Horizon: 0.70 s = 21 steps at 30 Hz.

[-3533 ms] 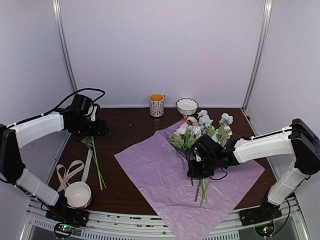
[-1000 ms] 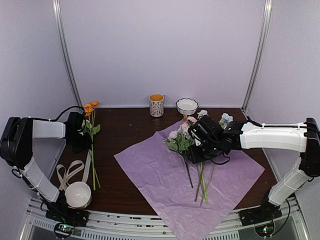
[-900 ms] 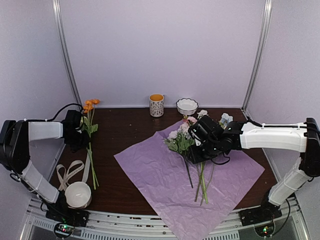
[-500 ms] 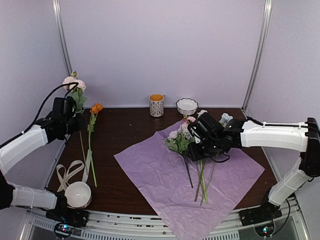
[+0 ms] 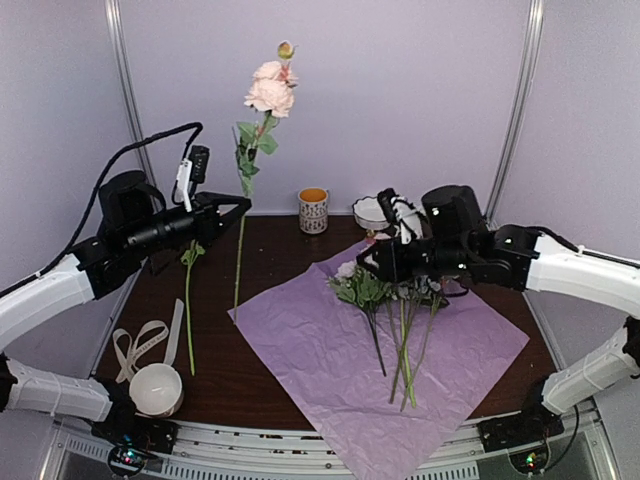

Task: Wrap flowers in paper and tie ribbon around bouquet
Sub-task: Pass from the left arm to the right

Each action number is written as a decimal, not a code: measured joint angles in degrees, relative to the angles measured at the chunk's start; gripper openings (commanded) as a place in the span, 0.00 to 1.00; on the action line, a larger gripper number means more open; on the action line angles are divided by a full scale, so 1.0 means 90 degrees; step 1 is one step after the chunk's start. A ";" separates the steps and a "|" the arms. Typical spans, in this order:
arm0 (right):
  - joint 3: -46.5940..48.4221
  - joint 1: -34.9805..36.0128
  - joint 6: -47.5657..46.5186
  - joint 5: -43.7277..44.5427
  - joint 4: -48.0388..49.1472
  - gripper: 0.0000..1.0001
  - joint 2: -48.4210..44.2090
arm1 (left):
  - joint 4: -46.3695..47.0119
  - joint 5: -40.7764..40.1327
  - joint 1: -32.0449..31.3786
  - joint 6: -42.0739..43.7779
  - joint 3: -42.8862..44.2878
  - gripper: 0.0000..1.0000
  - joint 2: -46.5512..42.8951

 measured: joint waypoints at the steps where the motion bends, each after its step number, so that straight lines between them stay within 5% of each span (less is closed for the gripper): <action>1: -0.0051 0.0000 -0.0032 -0.0214 0.0646 0.41 -0.0296 | 0.0165 0.0277 -0.0177 0.0000 0.0078 0.00 0.0143; 7: -0.0117 0.0000 0.0083 -0.1086 0.3497 0.56 -0.0901 | 0.1105 0.1503 -0.1042 -0.0041 0.0772 0.00 0.1042; 12: 0.0233 0.0000 0.0287 -0.1596 0.4245 0.67 -0.0294 | 0.1513 0.2011 -0.1462 -0.0092 0.1168 0.00 0.1659; 16: 0.0267 0.0000 0.0454 -0.1860 0.4418 0.62 0.0002 | 0.1651 0.2208 -0.1605 -0.0177 0.1192 0.00 0.1967; 19: 0.0267 0.0000 0.0537 -0.1967 0.4578 0.44 0.0024 | 0.1666 0.2295 -0.1605 -0.0248 0.1192 0.00 0.2118; 21: 0.0267 0.0000 0.0631 -0.2008 0.4721 0.42 0.0024 | 0.1664 0.2368 -0.1634 -0.0296 0.1192 0.00 0.2215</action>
